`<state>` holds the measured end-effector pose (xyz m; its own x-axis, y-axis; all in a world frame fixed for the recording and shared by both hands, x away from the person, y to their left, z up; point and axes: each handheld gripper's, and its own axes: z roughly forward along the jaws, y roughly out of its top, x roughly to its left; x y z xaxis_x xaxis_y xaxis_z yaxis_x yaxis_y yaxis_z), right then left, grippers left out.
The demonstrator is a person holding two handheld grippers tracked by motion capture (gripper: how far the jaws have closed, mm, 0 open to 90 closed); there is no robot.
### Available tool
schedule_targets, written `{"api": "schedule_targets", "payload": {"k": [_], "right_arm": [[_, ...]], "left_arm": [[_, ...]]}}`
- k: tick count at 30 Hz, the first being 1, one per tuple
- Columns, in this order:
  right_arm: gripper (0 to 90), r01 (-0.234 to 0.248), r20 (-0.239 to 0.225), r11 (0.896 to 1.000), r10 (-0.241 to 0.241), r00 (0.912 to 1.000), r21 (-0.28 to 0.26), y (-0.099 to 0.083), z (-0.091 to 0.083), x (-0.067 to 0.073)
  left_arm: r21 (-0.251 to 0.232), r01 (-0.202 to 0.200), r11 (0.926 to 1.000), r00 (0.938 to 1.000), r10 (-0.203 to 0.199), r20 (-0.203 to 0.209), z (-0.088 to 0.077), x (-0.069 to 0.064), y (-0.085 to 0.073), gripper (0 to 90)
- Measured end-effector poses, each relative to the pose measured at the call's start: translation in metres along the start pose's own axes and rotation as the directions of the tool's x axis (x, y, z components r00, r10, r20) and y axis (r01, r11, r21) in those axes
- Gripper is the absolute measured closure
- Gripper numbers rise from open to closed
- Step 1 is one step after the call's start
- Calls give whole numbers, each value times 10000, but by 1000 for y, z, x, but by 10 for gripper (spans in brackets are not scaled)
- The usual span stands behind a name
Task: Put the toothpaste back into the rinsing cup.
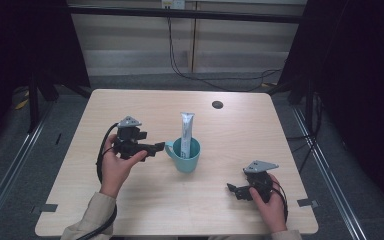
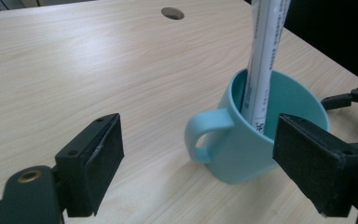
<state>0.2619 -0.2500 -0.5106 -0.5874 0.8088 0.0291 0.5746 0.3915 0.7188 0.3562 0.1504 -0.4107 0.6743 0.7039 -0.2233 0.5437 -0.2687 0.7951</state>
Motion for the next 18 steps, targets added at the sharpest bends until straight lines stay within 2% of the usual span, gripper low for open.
{"api": "schedule_targets", "payload": {"k": [10, 18], "right_arm": [[126, 7, 17, 10000, -7, 10000, 12, 0, 0, 0], [126, 3, 19, 10000, -3, 10000, 8, 0, 0, 0]], "left_arm": [[309, -100, 9995, 9996, 107, -242, -1, 7, -14, 159], [433, -156, 9989, 9996, 166, -230, -4, 12, -22, 158]]}}
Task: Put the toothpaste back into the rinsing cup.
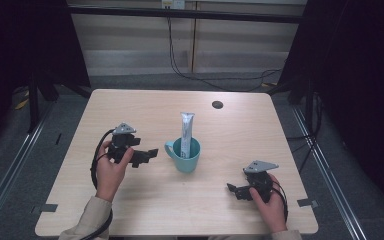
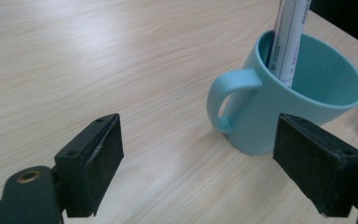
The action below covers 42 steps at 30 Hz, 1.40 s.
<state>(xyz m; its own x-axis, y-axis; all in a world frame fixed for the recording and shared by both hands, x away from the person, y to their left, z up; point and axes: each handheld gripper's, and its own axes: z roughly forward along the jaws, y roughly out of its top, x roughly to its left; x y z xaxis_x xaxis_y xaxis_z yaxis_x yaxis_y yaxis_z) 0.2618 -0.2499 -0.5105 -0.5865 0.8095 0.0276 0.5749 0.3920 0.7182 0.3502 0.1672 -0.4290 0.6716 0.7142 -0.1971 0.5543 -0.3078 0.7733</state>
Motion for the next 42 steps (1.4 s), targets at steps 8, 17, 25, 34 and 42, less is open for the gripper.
{"api": "schedule_targets", "payload": {"k": [8, 17, 25, 34, 42], "right_arm": [[126, 0, 0, 10000, 0, 10000, 0, 0, 0, 0], [126, 1, -1, 10000, -1, 10000, 0, 0, 0, 0], [126, -1, 0, 10000, 1, 10000, -2, 0, 0, 0], [126, -1, 1, 10000, 1, 10000, 0, 0, 0, 0], [126, -3, 1, 10000, 3, 10000, -2, 0, 0, 0]], "left_arm": [[218, -99, 9997, 9999, 100, -51, 0, 6, -10, 158], [449, 1, 9990, 9999, 6, -144, 3, 12, -29, 159], [615, 48, 9981, 9994, -26, -353, 5, 16, -44, 160], [1011, 52, 9949, 9977, 16, -672, 10, 20, -59, 161], [1029, 21, 9947, 9953, 79, -962, 12, 21, -68, 163]]}}
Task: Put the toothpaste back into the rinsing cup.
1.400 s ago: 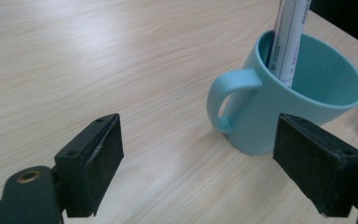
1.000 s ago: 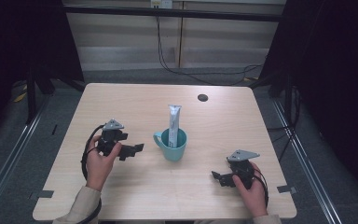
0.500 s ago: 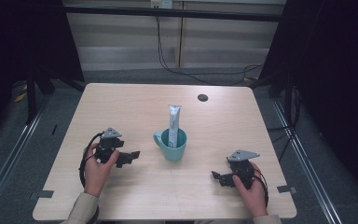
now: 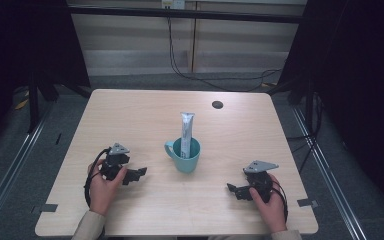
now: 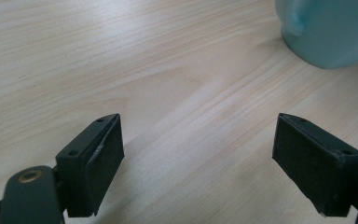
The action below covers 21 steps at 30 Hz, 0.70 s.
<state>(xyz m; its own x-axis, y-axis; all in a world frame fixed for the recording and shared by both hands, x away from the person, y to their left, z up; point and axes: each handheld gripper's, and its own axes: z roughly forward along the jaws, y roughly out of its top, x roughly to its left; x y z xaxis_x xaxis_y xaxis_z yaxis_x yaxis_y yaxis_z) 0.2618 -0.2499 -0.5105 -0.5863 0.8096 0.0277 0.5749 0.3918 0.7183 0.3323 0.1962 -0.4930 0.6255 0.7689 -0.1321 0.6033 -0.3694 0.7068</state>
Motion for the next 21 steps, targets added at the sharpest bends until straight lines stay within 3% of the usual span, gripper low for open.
{"api": "schedule_targets", "payload": {"k": [13, 21], "right_arm": [[126, 1, -1, 10000, -1, 10000, 3, 0, 0, 0], [126, 4, -1, 10000, -4, 10000, 1, 0, 0, 0]], "left_arm": [[79, -485, 9988, 9987, 486, -127, 4, -3, -6, 161], [130, -525, 9985, 9985, 527, -160, 6, -3, -10, 161]]}}
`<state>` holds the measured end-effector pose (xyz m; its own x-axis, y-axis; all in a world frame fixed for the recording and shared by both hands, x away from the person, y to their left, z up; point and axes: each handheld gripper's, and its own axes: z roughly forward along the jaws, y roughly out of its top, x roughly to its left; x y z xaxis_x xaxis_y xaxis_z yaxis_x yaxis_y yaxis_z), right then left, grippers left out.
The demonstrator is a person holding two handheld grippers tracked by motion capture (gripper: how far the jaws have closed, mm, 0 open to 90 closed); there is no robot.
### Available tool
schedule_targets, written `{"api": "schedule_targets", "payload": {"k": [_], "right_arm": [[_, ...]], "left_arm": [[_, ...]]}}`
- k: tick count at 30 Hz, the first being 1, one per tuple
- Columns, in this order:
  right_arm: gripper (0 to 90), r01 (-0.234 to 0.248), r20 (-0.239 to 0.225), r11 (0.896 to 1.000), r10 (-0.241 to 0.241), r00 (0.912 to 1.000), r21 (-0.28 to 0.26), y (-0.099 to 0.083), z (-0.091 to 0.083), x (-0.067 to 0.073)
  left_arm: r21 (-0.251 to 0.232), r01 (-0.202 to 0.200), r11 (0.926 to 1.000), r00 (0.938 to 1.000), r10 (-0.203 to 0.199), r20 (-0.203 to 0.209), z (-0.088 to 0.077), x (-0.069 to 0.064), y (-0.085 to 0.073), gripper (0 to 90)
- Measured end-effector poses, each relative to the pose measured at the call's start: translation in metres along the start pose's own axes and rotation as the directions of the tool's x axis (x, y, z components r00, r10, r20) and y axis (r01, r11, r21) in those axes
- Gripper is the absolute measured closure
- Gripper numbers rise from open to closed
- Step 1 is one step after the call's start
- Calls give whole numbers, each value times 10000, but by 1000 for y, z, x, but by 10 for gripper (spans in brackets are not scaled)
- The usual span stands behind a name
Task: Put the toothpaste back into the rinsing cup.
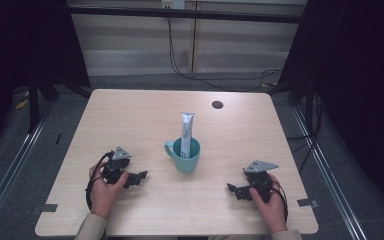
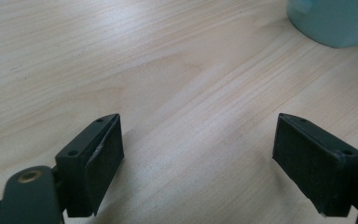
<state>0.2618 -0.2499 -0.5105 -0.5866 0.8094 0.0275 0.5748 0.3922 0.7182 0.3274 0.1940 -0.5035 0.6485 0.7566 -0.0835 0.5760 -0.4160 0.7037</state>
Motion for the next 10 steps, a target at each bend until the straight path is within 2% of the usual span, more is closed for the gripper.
{"api": "schedule_targets", "payload": {"k": [5, 10], "right_arm": [[126, -3, -3, 10000, 3, 10000, 4, 0, 0, 0], [126, 6, -4, 10000, -6, 10000, -3, 0, 0, 0]], "left_arm": [[9, -108, 9999, 9999, 108, 1, 0, 0, -1, 158], [6, -524, 9986, 9984, 524, -201, 1, 0, -2, 154]]}}
